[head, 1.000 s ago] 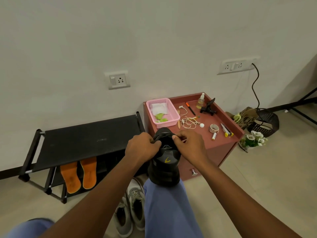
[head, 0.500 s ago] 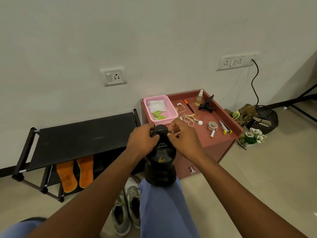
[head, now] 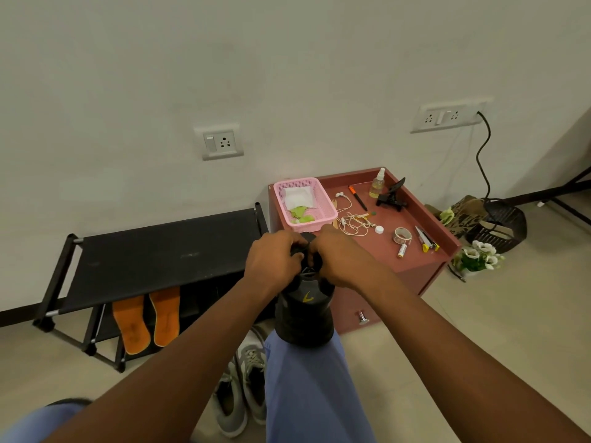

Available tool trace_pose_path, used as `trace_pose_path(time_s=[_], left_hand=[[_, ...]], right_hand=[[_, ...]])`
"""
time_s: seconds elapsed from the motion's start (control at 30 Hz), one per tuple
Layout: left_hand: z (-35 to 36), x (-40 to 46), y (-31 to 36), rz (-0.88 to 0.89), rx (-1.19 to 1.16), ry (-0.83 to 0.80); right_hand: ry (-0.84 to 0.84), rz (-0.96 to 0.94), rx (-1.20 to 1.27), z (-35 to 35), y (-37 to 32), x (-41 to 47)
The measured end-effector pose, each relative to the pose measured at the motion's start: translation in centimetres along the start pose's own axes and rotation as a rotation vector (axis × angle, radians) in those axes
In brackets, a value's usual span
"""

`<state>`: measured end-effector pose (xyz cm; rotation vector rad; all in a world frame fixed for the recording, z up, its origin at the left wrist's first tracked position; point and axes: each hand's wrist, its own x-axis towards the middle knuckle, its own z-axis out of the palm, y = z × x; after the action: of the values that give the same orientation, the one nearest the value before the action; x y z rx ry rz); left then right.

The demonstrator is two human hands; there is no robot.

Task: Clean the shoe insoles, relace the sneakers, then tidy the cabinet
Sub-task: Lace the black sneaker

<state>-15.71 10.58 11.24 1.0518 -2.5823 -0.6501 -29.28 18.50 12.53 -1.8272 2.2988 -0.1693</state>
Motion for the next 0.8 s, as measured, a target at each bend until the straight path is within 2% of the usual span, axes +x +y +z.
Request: trace_pose_path(time_s=[0.13,0.27,0.43,0.57,0.8], left_hand=[[0.3,0.0,-0.6,-0.018,-0.026,0.016],[0.4,-0.3,-1.0,-0.021,-0.072,0.072],[0.1,-0.4,-1.4,0.097,-0.032,0.056],[-0.4,-0.7,-1.7,0.187,-0.032,0.018],[-0.9,-0.7,-2.3,0.168,-0.026,-0.085]], right_hand=[[0.036,-0.014,-0.005,-0.1,-0.5,-0.2],[0.159,-0.040,0.026,0.3,-0.7,-0.5],[0.308,-0.097,0.106,0.3,-0.7,-0.9],[0.380,0.007,0.177,1.1,-0.2,-0.8],[0.502,0.179,0.300,2.2,0.1,-0.4]])
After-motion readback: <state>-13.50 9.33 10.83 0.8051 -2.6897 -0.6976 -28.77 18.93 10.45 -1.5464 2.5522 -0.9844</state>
